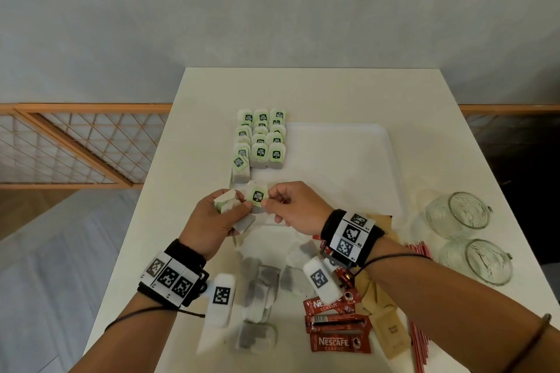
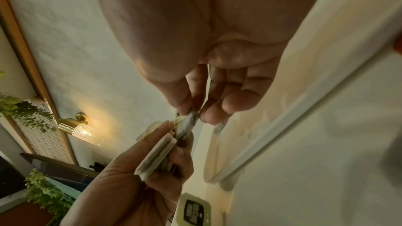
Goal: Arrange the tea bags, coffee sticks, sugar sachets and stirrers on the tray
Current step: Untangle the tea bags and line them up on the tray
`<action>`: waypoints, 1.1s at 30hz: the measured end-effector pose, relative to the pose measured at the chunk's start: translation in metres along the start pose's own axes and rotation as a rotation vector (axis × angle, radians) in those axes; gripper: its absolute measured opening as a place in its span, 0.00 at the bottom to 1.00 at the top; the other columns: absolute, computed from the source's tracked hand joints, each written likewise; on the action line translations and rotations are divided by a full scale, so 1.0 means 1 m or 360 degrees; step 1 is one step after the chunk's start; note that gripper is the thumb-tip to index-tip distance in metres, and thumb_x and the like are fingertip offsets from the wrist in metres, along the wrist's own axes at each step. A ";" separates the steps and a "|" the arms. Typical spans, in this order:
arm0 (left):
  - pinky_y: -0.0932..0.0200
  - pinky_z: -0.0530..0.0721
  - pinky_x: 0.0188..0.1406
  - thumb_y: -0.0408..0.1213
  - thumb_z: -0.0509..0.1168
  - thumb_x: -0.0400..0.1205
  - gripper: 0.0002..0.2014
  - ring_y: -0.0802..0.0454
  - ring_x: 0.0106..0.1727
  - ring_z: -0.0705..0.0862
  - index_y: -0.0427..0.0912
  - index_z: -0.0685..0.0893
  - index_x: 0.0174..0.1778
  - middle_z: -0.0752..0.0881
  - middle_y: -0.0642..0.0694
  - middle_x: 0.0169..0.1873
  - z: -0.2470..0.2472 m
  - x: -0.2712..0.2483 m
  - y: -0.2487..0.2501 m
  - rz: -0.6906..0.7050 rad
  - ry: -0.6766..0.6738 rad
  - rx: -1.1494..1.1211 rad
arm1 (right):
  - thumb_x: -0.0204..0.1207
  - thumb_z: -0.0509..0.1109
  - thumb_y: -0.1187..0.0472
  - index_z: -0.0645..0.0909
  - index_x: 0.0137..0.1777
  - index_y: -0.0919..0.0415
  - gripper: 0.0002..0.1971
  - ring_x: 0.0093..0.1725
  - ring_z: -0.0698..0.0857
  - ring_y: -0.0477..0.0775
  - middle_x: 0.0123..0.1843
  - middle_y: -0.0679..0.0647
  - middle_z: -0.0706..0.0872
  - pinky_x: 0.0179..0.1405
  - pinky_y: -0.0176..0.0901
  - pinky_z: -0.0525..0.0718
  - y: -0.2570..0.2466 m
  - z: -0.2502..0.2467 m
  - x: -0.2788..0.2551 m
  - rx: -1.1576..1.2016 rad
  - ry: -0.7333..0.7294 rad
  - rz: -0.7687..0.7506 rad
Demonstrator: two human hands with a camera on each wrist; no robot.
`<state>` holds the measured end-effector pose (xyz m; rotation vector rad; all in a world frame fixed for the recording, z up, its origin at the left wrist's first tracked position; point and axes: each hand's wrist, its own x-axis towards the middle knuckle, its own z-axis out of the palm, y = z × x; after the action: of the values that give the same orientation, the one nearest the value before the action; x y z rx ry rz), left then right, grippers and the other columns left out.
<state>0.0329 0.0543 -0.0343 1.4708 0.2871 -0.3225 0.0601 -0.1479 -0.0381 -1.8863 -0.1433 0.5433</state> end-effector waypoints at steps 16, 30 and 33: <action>0.54 0.84 0.40 0.27 0.70 0.66 0.20 0.47 0.48 0.87 0.42 0.83 0.55 0.91 0.45 0.47 -0.009 0.000 0.004 -0.0212 -0.0175 -0.0112 | 0.81 0.71 0.56 0.67 0.24 0.57 0.25 0.26 0.68 0.53 0.23 0.53 0.67 0.29 0.41 0.70 -0.004 -0.014 0.078 -0.0523 0.0252 0.0126; 0.54 0.91 0.44 0.29 0.79 0.65 0.30 0.45 0.55 0.90 0.41 0.82 0.65 0.90 0.40 0.54 -0.010 -0.001 0.007 -0.0129 -0.0331 -0.0142 | 0.81 0.69 0.40 0.88 0.40 0.65 0.26 0.39 0.89 0.58 0.38 0.59 0.91 0.44 0.51 0.88 -0.013 -0.021 0.064 -0.0748 0.0194 0.0117; 0.53 0.91 0.45 0.21 0.78 0.72 0.26 0.45 0.53 0.89 0.39 0.82 0.66 0.87 0.38 0.55 -0.008 -0.001 0.007 -0.0085 -0.0310 -0.0105 | 0.81 0.69 0.39 0.87 0.39 0.51 0.19 0.33 0.83 0.44 0.38 0.46 0.87 0.39 0.43 0.81 -0.026 -0.022 0.037 -0.0599 -0.0004 -0.0055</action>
<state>0.0350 0.0628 -0.0278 1.3570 0.1787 -0.4921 0.1067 -0.1441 -0.0192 -2.2432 -0.2960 0.5214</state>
